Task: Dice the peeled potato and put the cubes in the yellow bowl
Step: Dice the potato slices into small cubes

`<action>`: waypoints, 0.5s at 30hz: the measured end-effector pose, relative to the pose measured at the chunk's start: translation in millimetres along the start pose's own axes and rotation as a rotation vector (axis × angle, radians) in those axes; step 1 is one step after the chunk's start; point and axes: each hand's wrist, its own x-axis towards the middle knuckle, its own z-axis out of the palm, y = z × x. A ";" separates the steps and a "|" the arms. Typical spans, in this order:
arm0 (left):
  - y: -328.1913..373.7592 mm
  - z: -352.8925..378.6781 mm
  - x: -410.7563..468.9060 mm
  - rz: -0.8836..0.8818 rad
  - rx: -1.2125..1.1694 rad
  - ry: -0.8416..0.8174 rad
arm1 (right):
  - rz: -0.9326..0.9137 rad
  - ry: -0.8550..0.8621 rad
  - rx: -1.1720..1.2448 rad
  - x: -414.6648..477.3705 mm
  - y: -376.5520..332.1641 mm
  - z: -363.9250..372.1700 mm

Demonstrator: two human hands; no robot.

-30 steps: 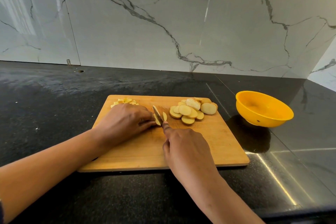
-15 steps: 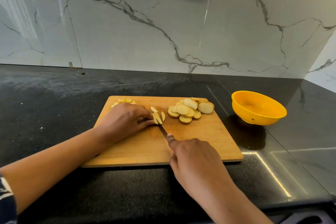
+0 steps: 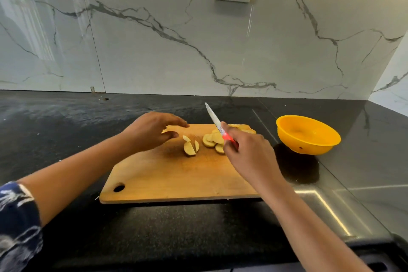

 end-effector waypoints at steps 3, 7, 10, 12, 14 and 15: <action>-6.6 2.4 24.6 0.023 0.150 -0.250 | -0.002 0.036 0.038 2.2 4.2 11.4; -13.8 4.8 38.7 0.087 0.155 -0.338 | 0.002 0.035 0.022 -0.4 16.0 12.5; -17.2 5.7 43.5 0.130 0.147 -0.321 | 0.042 0.023 0.028 -0.2 20.8 14.7; -18.9 4.4 46.8 0.155 0.167 -0.292 | 0.055 0.023 0.038 0.6 21.1 16.5; -17.4 0.1 48.2 0.194 0.150 -0.233 | 0.054 0.017 0.044 0.6 20.0 16.8; -15.4 -1.9 48.7 0.228 0.135 -0.207 | 0.054 0.017 0.043 0.4 20.1 16.6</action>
